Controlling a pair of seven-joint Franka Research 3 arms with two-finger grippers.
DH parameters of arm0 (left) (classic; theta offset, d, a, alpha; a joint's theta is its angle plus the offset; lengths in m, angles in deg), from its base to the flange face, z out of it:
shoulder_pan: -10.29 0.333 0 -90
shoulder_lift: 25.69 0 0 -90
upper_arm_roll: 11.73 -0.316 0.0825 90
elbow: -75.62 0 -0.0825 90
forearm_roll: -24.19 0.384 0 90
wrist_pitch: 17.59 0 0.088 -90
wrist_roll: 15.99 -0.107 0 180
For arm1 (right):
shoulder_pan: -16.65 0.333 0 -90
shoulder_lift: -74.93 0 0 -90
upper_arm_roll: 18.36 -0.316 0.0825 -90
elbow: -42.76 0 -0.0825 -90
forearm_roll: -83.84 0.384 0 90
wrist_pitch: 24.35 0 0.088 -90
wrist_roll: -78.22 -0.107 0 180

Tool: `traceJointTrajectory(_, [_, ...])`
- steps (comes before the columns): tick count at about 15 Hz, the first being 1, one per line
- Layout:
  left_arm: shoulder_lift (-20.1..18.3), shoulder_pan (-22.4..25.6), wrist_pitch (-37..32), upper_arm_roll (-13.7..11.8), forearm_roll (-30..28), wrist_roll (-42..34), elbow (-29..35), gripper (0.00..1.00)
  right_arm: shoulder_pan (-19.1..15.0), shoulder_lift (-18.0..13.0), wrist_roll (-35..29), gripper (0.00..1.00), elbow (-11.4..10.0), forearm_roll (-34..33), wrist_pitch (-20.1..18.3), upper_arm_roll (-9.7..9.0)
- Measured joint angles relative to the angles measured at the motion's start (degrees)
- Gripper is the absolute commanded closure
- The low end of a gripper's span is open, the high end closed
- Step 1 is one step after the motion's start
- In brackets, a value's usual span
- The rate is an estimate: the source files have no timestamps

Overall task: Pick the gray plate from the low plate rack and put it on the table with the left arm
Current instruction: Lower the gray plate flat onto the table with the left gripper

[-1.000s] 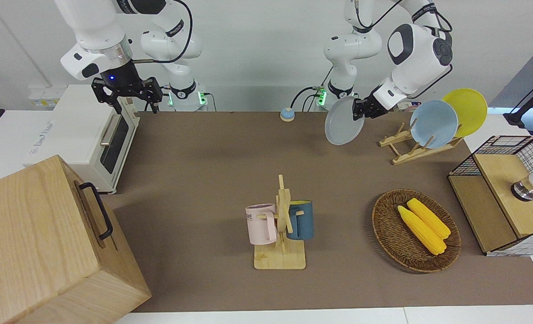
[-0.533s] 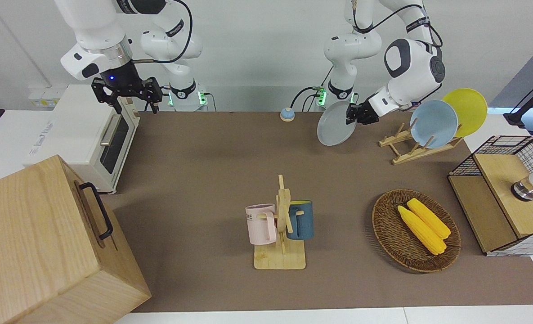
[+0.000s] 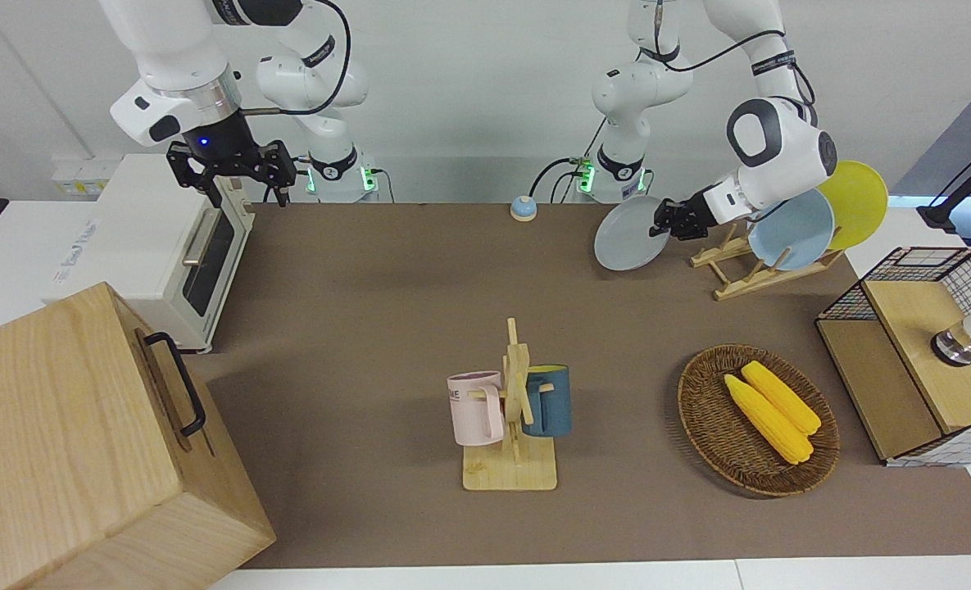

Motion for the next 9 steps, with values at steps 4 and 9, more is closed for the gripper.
traceJointTrajectory(4, [0.4, 0.0, 1.3, 0.1, 0.0, -0.2, 0.0, 0.93, 0.0, 0.0, 0.0, 0.017, 0.0, 0.0, 0.0, 0.0])
traceJointTrajectory(9, [0.5, -0.3, 2.4, 0.6, 0.0, -0.4, 0.0, 0.01, 0.0, 0.0, 0.0, 0.017, 0.0, 0.0, 0.0, 0.0])
